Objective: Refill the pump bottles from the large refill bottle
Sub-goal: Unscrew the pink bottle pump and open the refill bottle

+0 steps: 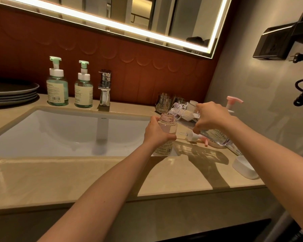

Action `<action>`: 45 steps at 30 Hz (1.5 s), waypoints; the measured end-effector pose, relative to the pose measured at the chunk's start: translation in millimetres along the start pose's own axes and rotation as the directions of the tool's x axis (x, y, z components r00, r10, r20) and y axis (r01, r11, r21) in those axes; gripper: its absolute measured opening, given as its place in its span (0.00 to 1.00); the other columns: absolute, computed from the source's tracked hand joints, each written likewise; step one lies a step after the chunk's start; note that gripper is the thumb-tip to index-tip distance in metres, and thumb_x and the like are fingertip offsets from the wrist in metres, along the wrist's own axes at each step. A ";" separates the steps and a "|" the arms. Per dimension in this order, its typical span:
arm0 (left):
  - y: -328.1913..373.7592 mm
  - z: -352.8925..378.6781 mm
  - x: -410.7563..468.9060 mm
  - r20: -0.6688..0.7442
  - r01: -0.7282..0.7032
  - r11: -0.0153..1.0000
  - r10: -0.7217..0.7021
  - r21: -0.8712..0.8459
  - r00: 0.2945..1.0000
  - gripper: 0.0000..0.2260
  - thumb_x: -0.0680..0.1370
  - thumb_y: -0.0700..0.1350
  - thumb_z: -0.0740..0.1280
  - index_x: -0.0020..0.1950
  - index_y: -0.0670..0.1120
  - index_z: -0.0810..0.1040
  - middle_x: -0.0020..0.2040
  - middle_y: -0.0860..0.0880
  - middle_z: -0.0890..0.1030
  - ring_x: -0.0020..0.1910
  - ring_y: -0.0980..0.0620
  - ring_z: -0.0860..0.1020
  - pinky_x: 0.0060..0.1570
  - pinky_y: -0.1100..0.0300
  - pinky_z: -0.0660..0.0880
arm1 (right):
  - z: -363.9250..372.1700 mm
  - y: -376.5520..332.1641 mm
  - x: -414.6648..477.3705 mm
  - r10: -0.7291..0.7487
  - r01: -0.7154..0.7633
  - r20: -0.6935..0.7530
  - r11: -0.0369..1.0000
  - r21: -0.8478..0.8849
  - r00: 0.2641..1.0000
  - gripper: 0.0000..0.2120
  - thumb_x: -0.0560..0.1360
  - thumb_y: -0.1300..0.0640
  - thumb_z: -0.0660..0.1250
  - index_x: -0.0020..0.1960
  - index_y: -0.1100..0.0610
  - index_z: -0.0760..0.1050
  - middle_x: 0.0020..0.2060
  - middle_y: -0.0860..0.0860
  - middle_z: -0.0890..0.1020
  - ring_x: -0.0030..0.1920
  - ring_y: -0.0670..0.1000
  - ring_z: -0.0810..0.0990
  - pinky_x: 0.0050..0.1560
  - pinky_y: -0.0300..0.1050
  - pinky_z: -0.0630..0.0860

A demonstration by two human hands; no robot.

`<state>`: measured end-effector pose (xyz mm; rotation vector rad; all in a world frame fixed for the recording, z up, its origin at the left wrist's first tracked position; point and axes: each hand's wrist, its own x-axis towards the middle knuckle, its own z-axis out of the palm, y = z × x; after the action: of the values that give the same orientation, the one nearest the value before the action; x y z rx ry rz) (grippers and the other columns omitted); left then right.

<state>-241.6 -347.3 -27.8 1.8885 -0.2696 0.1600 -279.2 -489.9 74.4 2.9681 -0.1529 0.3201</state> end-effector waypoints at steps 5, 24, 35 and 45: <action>-1.5 -0.7 0.7 -0.003 0.008 1.000 -0.008 0.002 1.000 0.39 0.65 0.46 0.78 0.70 0.44 0.61 0.67 0.45 0.71 0.63 0.47 0.71 0.58 0.57 0.70 | 0.0 -1.8 -0.7 -0.003 0.003 0.007 1.000 -0.007 1.000 0.24 0.61 0.50 0.77 0.52 0.54 0.71 0.43 0.51 0.75 0.43 0.52 0.74 0.39 0.44 0.74; -2.1 -3.3 1.4 -0.005 0.015 1.000 -0.015 0.022 1.000 0.39 0.66 0.45 0.78 0.71 0.44 0.60 0.68 0.45 0.70 0.65 0.46 0.69 0.59 0.56 0.70 | 0.3 -5.8 -1.2 -0.004 0.004 0.014 1.000 0.023 1.000 0.23 0.62 0.50 0.77 0.51 0.54 0.70 0.43 0.51 0.76 0.43 0.51 0.75 0.38 0.44 0.73; -2.3 -2.9 0.8 -0.008 0.012 1.000 -0.011 0.014 1.000 0.38 0.66 0.45 0.78 0.70 0.44 0.61 0.67 0.45 0.70 0.64 0.47 0.70 0.54 0.60 0.68 | -1.4 -6.0 -2.8 0.004 -0.004 0.011 1.000 0.023 1.000 0.25 0.61 0.51 0.77 0.53 0.55 0.71 0.44 0.51 0.75 0.43 0.52 0.75 0.38 0.44 0.73; -2.1 -1.5 0.1 -0.001 0.014 1.000 -0.014 0.016 1.000 0.39 0.66 0.45 0.78 0.70 0.44 0.60 0.68 0.45 0.69 0.65 0.46 0.69 0.57 0.58 0.69 | -0.7 -5.4 -1.6 -0.001 0.001 0.023 1.000 0.011 1.000 0.26 0.62 0.51 0.77 0.56 0.55 0.72 0.44 0.51 0.76 0.44 0.51 0.75 0.41 0.46 0.77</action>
<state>-240.9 -345.3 -29.2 1.9058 -0.2554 0.1542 -280.3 -484.4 74.0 2.9838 -0.1523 0.2881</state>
